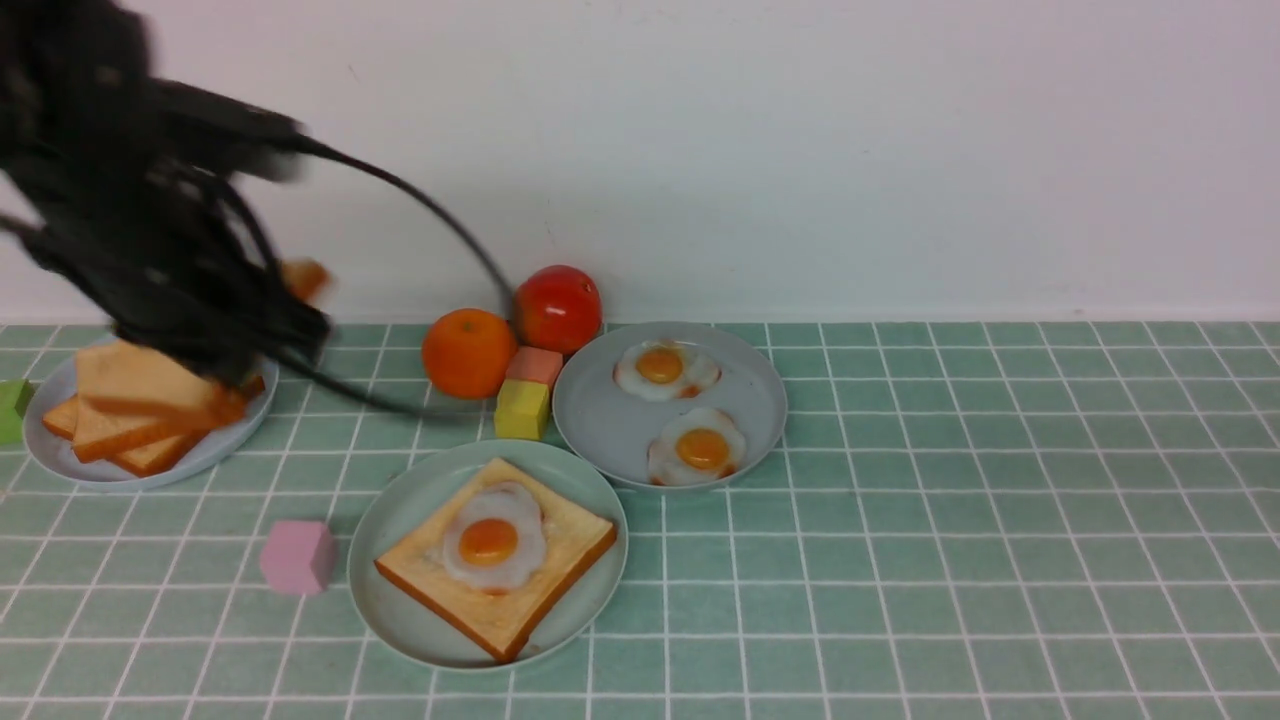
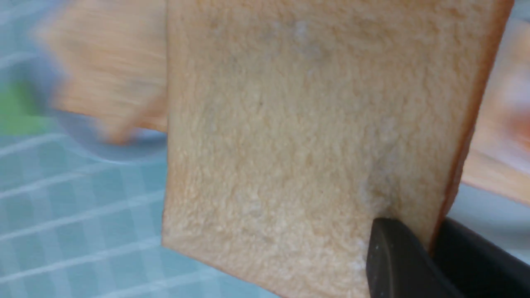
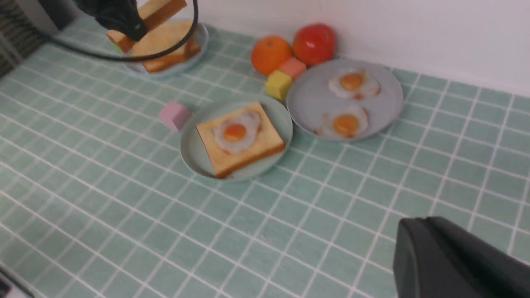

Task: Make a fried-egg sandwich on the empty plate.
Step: Use the left arm to place a slice of bread on the fried egg in the middle

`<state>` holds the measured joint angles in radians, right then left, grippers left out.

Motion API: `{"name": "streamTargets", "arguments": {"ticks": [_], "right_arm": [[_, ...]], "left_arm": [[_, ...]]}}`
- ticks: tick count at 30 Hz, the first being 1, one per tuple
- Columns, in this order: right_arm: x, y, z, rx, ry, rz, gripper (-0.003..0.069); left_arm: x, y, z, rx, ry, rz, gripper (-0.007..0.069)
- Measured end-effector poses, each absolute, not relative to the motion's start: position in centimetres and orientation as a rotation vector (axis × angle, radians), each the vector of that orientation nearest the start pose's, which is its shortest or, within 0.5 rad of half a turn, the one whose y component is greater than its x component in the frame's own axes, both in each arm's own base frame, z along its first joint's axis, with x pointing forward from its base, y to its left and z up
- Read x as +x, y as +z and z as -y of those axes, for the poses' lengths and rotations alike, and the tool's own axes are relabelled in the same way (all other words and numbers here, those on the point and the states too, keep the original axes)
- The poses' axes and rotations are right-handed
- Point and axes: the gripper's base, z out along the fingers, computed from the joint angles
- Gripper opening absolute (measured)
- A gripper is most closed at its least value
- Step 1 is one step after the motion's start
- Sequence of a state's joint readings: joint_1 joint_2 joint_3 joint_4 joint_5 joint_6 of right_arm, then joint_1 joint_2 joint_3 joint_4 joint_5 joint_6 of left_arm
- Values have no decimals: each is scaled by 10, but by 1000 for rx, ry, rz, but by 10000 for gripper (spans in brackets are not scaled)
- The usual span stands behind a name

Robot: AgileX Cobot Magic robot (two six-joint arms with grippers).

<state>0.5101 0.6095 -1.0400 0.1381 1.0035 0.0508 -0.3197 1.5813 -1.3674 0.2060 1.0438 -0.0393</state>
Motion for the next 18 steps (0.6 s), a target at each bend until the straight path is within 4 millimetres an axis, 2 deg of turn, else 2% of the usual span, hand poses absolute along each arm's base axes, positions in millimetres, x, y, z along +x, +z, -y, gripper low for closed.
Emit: {"name": "streamTargets", "arguments": {"ticks": [2,3,7,8,10,12,18], "right_arm": [[62,416,-47,-480,501,-2046,31],[62,416,-47,-487,496,-2053,31],[61,414,-47,-503,498,-2068,32],[61,414,-47,-505,500,-2067,32],[60,414,-48,-521,511,-2070,32],[59,414,-49,-534,516,-2069,32],[57,413,-50,-547,544,-2087,32]], "left_arm": [[299,306,116,566,155,-2665,84],[284,297,143,660,145,-2652,84],[263,271,185,774,200,-2618,84],[262,270,187,776,198,-2619,84],[261,254,205,853,265,-2577,84],[263,242,214,896,298,-2565,84],[273,212,223,953,349,-2581,84]]}}
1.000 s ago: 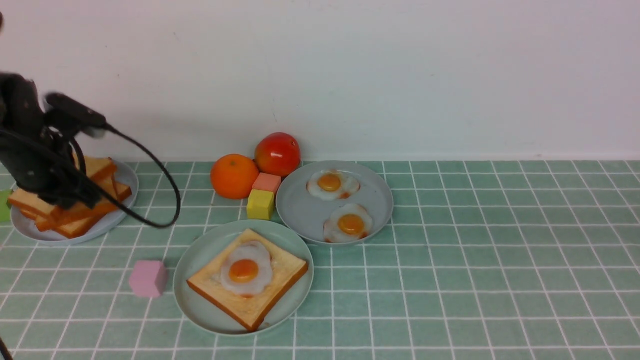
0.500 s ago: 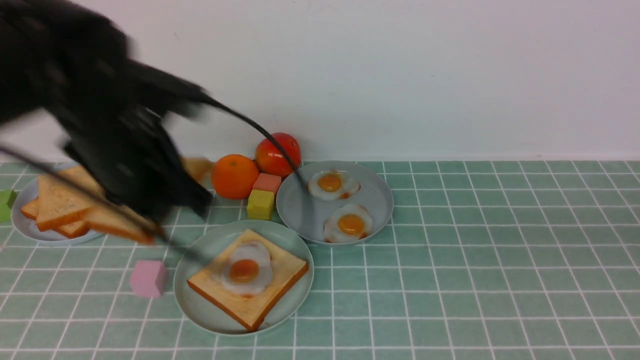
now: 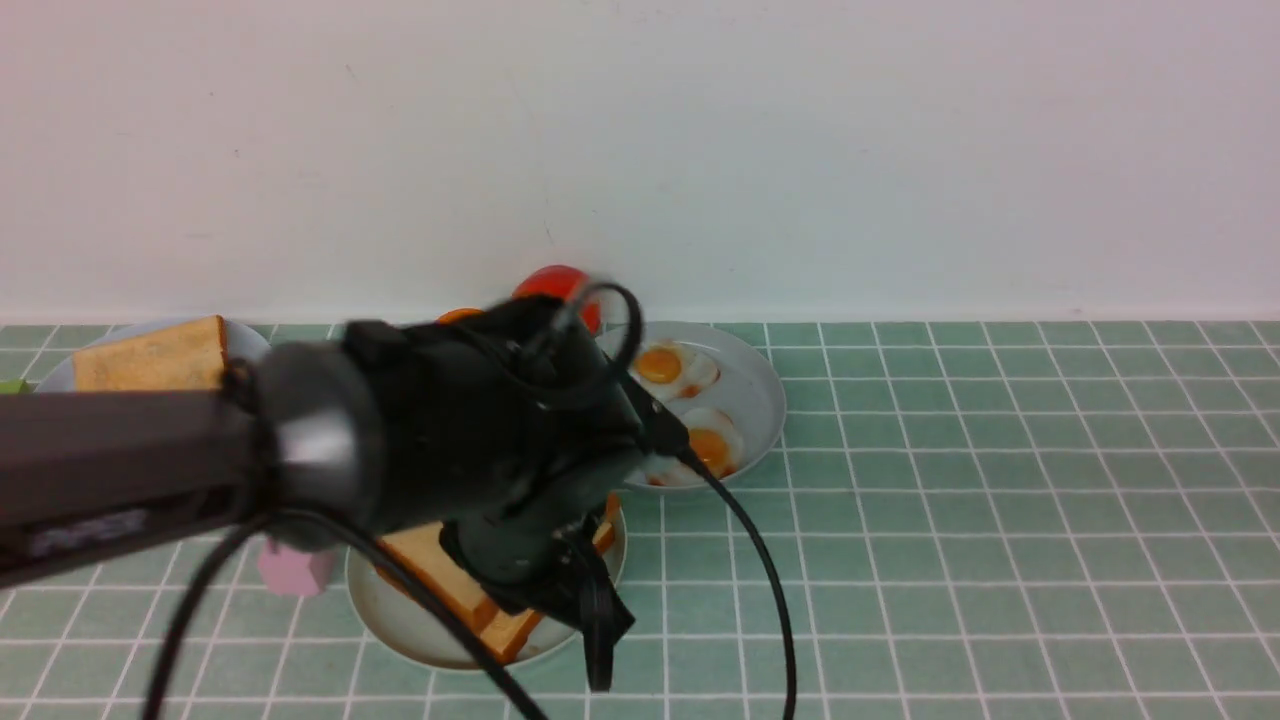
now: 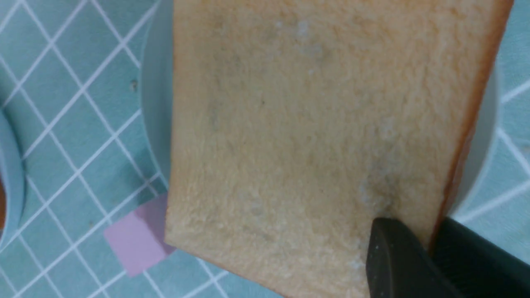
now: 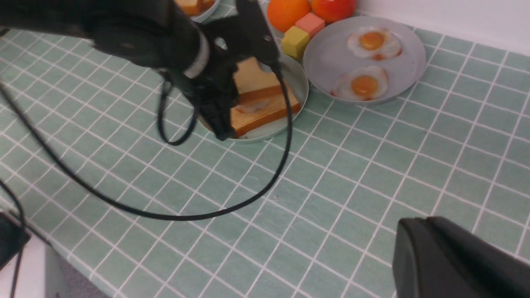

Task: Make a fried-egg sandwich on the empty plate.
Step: Use the left arm to place a slice of bread on the fried egg in the middle

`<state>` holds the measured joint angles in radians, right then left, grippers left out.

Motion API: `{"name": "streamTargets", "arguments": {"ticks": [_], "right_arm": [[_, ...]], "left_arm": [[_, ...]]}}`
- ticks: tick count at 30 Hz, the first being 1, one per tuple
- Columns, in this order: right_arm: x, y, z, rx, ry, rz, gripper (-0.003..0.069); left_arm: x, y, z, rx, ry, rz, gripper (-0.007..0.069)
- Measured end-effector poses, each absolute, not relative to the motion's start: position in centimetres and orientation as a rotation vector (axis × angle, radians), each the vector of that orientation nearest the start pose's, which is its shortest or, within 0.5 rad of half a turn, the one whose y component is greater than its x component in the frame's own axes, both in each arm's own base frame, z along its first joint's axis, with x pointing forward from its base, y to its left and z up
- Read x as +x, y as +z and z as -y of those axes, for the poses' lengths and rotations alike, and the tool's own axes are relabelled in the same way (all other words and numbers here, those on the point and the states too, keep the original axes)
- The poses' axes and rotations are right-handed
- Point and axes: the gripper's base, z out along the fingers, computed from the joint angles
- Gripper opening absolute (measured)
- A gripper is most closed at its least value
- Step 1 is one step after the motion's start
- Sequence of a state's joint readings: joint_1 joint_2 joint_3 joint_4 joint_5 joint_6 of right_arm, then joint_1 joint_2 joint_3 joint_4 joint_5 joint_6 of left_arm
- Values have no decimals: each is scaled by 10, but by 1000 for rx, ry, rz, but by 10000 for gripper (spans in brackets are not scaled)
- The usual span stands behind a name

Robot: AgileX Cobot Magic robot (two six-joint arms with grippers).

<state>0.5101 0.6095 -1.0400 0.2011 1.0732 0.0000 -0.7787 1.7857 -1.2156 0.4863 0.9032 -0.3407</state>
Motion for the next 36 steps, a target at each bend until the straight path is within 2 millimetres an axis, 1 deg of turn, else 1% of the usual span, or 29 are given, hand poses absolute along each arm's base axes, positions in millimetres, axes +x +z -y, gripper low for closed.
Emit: {"name": "streamTargets", "arguments": {"ticks": [2,6,10,15,18,19,20,21,24,26,27,29,33,36], "right_arm": [[56,412,-50,-552,544,-2101,32],[54,410,-50,-561,554,-2121,32],[54,410,-51,-564,563,-2129,32],[52,409,-52,-571,584,-2142,32],[52,409,-52,-572,592,-2143,32],[52,409,-52,-572,595,-2144,32],[51,409,-52,-572,595,-2145,32],[51,409,-52,-581,595,-2148,32],[50,409,-53,-597,608,-2149,32],[50,409,-54,-604,612,-2147,32],[50,409,-54,-604,612,-2147,32],[49,409,-54,-604,612,-2148,32],[49,409,-54,-610,611,-2146,33],[49,409,-55,-624,627,-2140,34]], "left_arm": [[277,201,225,964,371,-2588,84],[281,186,227,952,392,-2607,84],[283,180,230,927,384,-2612,84],[287,181,235,858,323,-2592,84],[287,181,235,850,319,-2594,102],[286,181,235,845,321,-2599,128],[286,181,235,844,323,-2600,137],[286,181,234,841,332,-2607,174],[285,181,232,831,350,-2619,240],[286,182,232,822,364,-2625,280],[286,183,232,821,367,-2627,283],[288,188,233,803,368,-2625,309],[291,195,235,782,376,-2626,315],[293,207,237,735,385,-2652,317]]}}
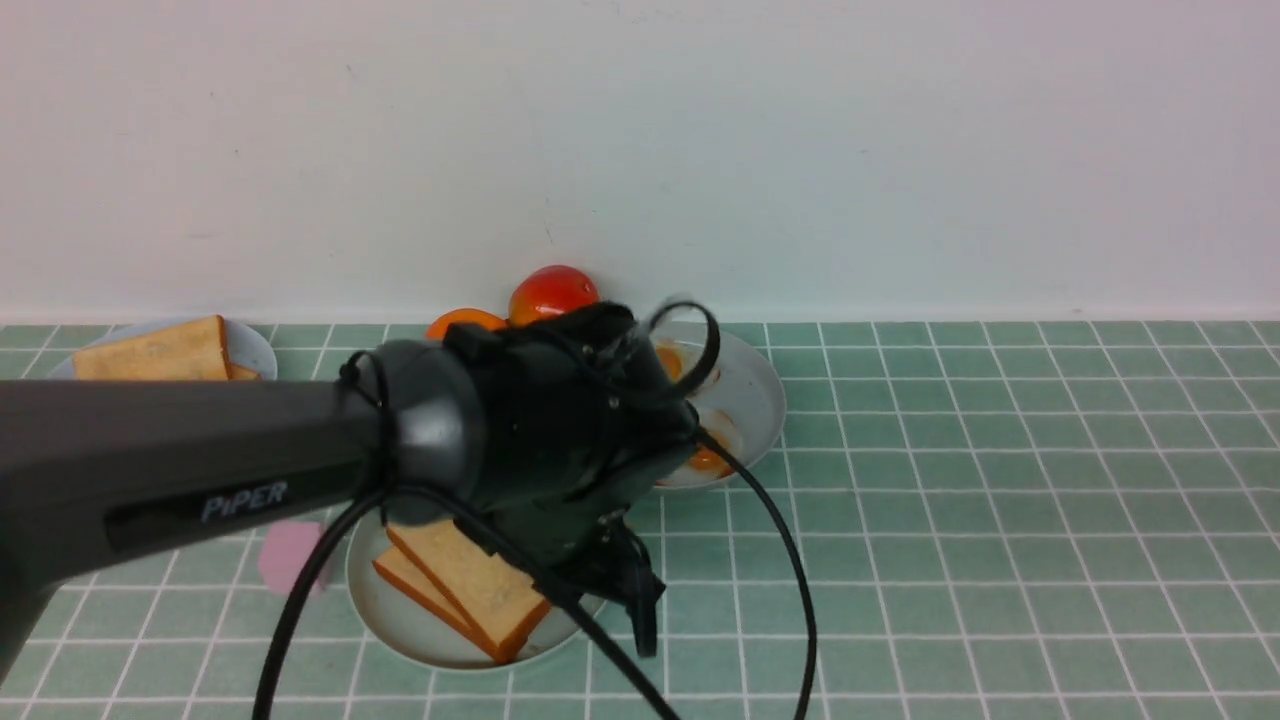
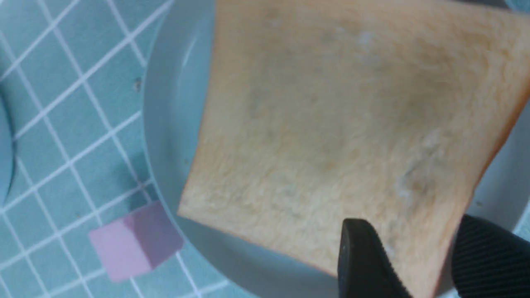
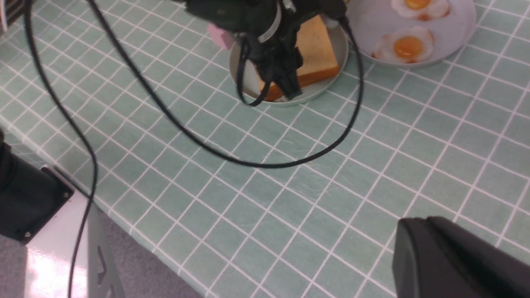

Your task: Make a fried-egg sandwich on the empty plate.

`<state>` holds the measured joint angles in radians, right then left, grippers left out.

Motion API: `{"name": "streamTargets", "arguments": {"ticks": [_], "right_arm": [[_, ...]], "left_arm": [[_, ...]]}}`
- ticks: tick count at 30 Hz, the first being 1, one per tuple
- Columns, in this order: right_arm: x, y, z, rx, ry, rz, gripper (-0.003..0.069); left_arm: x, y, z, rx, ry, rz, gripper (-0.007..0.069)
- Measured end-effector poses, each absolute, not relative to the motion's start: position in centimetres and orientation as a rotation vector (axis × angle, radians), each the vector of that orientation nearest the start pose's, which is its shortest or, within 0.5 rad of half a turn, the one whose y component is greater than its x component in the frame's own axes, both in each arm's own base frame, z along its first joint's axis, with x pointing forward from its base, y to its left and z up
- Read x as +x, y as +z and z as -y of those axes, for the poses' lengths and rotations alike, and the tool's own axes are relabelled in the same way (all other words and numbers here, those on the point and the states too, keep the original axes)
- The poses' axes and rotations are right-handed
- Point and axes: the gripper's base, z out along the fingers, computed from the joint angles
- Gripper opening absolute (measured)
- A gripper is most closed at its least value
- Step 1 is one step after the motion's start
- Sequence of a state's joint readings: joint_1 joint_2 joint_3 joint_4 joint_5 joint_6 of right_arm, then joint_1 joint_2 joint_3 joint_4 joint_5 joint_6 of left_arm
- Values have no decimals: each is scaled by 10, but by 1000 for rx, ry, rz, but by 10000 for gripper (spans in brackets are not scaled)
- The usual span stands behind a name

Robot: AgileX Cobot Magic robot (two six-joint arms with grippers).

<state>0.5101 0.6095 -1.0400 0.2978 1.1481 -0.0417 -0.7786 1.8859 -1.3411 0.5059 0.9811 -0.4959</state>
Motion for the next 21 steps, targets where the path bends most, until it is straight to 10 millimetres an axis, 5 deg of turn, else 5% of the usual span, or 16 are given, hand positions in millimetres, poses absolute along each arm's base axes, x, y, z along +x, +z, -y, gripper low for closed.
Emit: {"name": "streamTargets", "arguments": {"ticks": [4,10,12,15,21], "right_arm": [[48,409,-55,-629,627,-2138,34],[49,408,-54,-630,611,-2143,34],[49,407,-53,-624,590,-2154,34],[50,407,-50,-591,557,-2164,34],[43,409,-35,-468,476,-2144,34]], "left_arm": [[287,220,238,711,343,-2692,311],[229,303,233,751,23,-2490,171],[191,342,214,730,-180,-2323,97],[149,369,177,677,-407,-2126,28],[84,352,99,561,-727,-1763,-13]]}}
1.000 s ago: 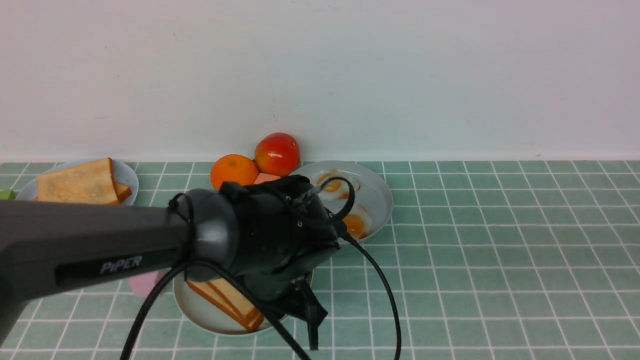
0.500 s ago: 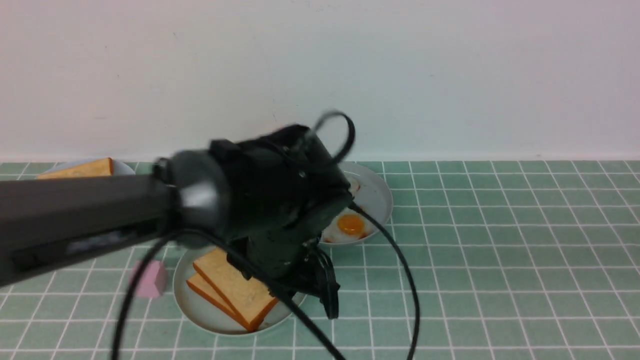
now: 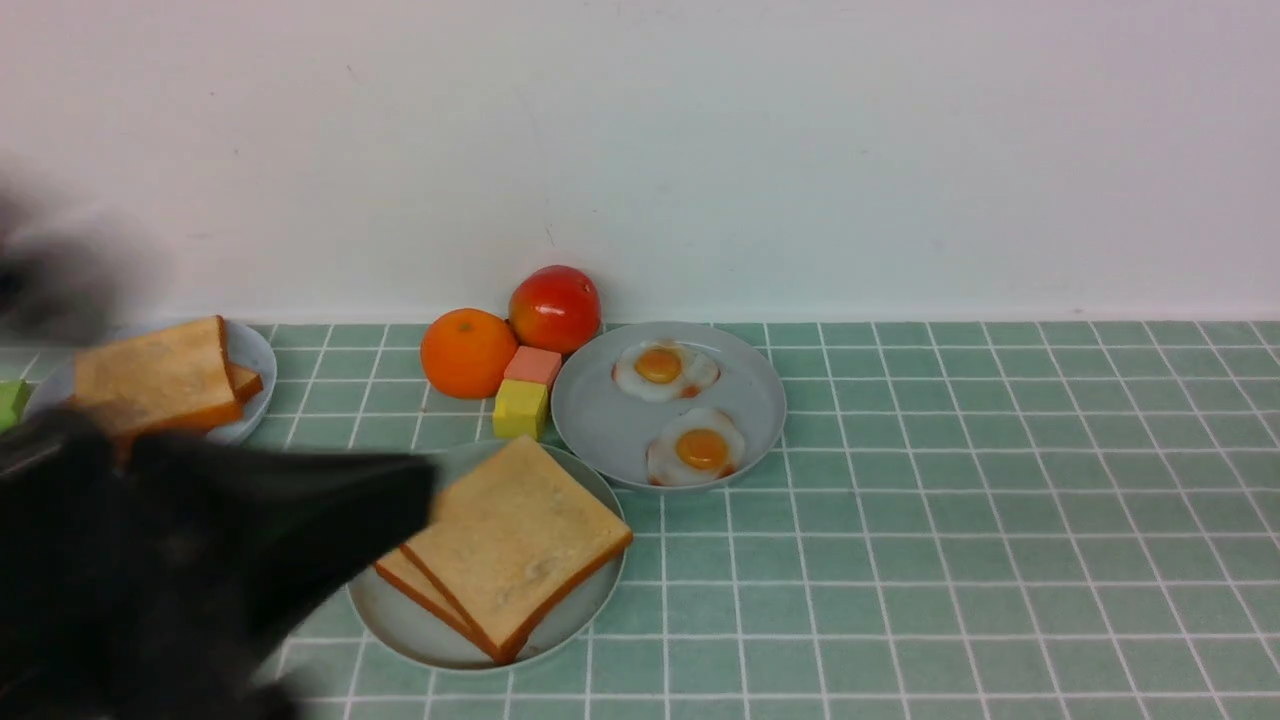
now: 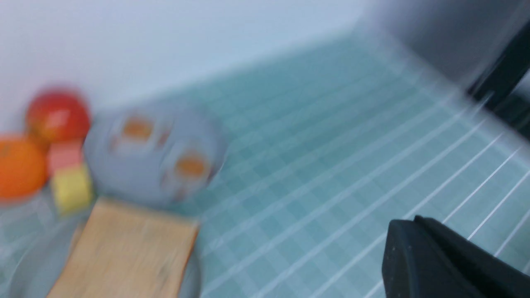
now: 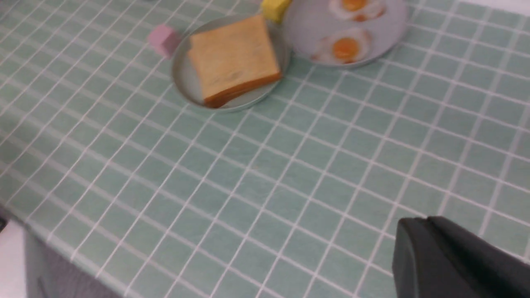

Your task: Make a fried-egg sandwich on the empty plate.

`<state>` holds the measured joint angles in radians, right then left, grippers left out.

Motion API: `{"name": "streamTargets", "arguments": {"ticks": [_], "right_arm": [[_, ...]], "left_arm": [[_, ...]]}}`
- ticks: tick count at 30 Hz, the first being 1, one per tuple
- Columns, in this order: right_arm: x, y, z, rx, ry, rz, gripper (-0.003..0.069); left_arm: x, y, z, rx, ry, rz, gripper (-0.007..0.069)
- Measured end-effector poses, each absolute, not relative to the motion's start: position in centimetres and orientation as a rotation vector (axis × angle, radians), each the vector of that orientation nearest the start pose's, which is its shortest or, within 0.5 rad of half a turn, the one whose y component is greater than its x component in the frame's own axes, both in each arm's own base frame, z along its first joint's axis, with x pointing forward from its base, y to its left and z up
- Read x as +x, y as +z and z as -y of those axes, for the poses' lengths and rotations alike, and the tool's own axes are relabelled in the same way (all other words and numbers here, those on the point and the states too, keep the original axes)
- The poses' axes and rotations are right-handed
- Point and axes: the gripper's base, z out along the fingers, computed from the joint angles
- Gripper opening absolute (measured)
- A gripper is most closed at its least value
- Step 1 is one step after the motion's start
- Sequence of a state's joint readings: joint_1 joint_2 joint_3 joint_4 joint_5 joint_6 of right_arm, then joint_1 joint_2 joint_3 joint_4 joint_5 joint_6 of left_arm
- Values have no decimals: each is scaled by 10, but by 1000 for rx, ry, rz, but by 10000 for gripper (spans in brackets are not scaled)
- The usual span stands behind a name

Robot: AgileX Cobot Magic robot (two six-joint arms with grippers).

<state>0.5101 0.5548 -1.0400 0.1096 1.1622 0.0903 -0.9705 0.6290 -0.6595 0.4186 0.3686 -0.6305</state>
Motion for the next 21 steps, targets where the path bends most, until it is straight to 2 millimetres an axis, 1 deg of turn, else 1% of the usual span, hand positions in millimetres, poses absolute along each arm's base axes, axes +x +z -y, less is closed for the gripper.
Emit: {"name": "streamTargets", "arguments": {"ticks": [2,5,7,10,14,21], "right_arm": [[38,410,-27,-407,448,-2125,27],[32,411,-19,-349,430,-2102,-1],[30,411,-16,-314,422,-2091,-6],[30,412,-14,-279,427,-2083,-5],[30,413,-15,-232,460,-2087,-3],[30,413,-15,-212,476,-2092,0]], "left_arm": [[66,333,78,541,-803,-1640,-13],[56,317,65,509,-854,-1579,-13],[52,306,58,507,-851,-1553,-13],[47,300,50,519,-824,-1496,-13],[42,300,42,520,-805,-1436,-13],[43,298,39,511,-777,-1456,-13]]}}
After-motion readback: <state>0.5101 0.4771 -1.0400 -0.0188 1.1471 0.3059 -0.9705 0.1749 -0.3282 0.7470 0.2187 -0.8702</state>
